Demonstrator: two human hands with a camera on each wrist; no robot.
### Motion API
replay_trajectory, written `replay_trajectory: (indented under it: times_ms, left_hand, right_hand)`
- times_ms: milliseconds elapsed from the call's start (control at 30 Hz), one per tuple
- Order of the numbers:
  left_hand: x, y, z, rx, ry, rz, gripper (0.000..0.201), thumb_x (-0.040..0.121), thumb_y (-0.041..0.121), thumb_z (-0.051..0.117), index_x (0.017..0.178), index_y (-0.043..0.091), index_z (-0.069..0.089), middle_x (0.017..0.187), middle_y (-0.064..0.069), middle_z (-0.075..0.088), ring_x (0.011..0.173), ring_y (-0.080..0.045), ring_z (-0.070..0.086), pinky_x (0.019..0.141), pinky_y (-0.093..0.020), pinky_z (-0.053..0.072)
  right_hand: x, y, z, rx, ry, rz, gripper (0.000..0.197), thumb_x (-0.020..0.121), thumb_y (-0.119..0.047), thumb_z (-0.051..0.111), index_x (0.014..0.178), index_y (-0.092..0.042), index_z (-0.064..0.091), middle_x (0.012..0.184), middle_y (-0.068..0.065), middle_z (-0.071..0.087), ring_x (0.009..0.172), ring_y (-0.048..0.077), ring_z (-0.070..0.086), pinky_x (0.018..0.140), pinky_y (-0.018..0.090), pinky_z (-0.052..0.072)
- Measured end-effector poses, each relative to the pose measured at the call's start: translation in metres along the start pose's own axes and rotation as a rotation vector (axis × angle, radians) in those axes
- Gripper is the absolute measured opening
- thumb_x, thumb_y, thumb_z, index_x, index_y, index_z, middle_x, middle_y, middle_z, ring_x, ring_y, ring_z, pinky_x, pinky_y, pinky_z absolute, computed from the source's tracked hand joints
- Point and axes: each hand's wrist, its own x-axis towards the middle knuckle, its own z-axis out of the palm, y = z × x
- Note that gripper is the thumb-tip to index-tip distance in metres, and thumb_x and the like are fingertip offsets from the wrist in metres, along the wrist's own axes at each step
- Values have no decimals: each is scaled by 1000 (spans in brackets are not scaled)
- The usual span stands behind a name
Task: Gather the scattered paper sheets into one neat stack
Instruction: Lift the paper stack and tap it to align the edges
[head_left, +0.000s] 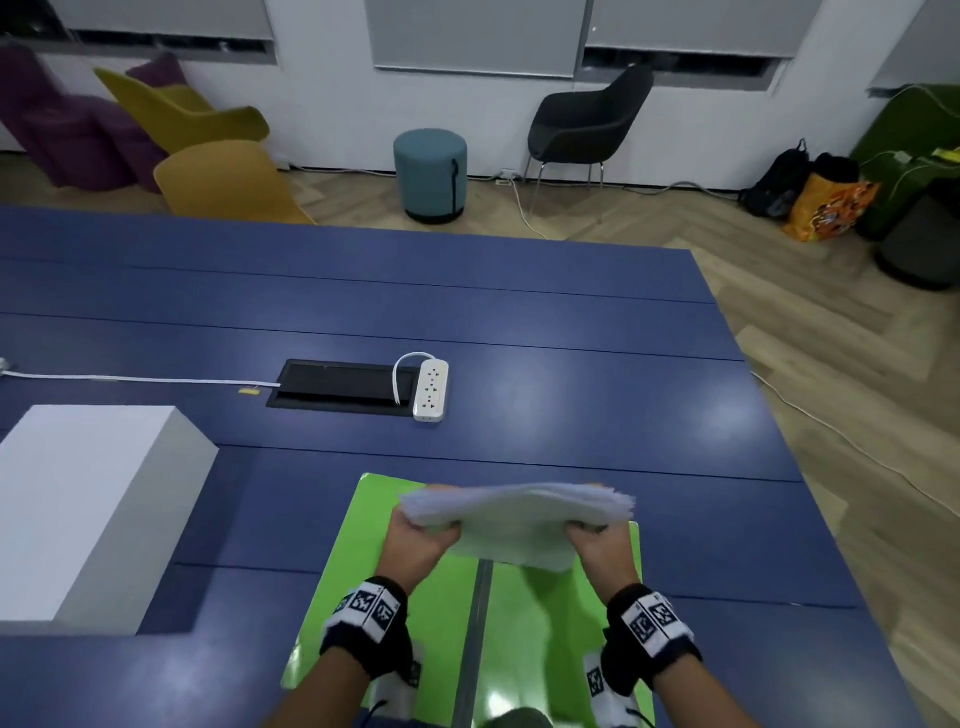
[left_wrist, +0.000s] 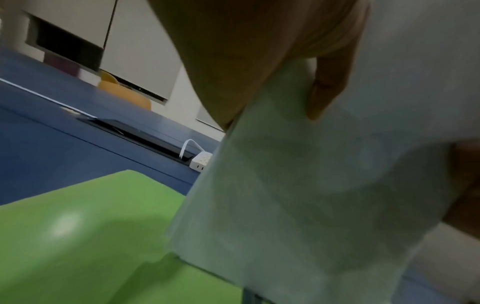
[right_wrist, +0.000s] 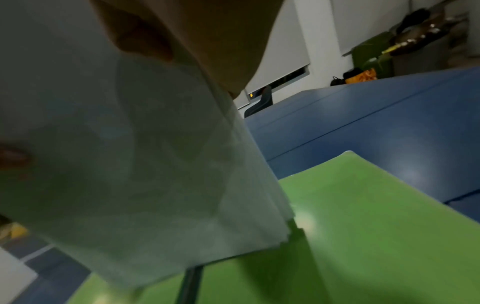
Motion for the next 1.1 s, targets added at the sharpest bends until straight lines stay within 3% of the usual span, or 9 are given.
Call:
replay_trajectory:
  times_ms: [233,333,467,567,667,800,867,1000,1100]
  left_hand:
    - [-8,-9,-6,-86,61,-16,53,66,-8,76,111,12,56,103,-1,70,93,-14,69,79,-24,55]
    - [-13,-32,10,-30,65,-94,38,62,8,76,98,8,63,96,-9,72,90,-30,69,74,-26,56]
    - [-5,-26,18,-126,171,-77,25,75,-11,71,93,6,65,91,-7,72,79,-17,70,68,-19,55]
    - [10,-18,10,-196,145,-60,29,74,-14,71,93,8,66,91,-2,73,76,-10,70,70,-24,55]
    - [24,-10,9,-317,148,-78,30,73,-13,71,98,3,66,88,0,74,77,-14,70,71,-27,56]
    - [39,0,14,-501,168,-96,48,67,-14,73,112,-12,57,88,-3,74,79,-19,70,76,-32,55]
    - [40,5,17,-581,132,-105,46,64,-11,72,108,-5,58,87,-3,75,80,-18,70,75,-31,55]
    - [37,13,31,-731,72,-181,38,76,-21,58,99,9,60,85,0,74,81,-16,70,76,-29,57]
    - [31,12,38,-806,67,-229,37,79,-20,55,97,11,64,93,-3,74,86,-18,70,82,-32,57]
  right_hand:
    - [1,2,-1,96,-82,-6,50,61,2,52,110,-8,52,98,0,65,86,3,64,72,12,50]
    - [-3,28,6,-16,-53,100,35,67,4,59,100,-6,55,91,2,65,88,24,64,65,10,48]
    - [8,16,7,-1,-18,68,45,76,22,50,102,-16,56,96,-1,66,83,3,62,71,16,49]
    - [30,10,-10,-23,-127,67,39,83,16,57,111,-12,56,106,-2,67,91,0,64,81,18,51]
    - [47,22,-25,-52,-198,179,35,81,7,67,106,-17,60,107,4,69,96,16,66,86,30,52]
    - [47,33,-27,97,-113,408,33,78,4,69,95,-22,58,93,2,67,90,24,62,77,38,49]
    - [43,30,-20,366,-97,509,34,77,-2,71,99,-21,53,91,1,65,88,21,60,81,40,48]
    - [33,23,3,587,-243,642,81,58,-34,88,128,-18,51,125,3,64,110,22,61,91,42,52]
    - [22,18,17,756,-291,756,61,78,-31,74,130,-8,51,128,13,61,113,23,62,94,43,51]
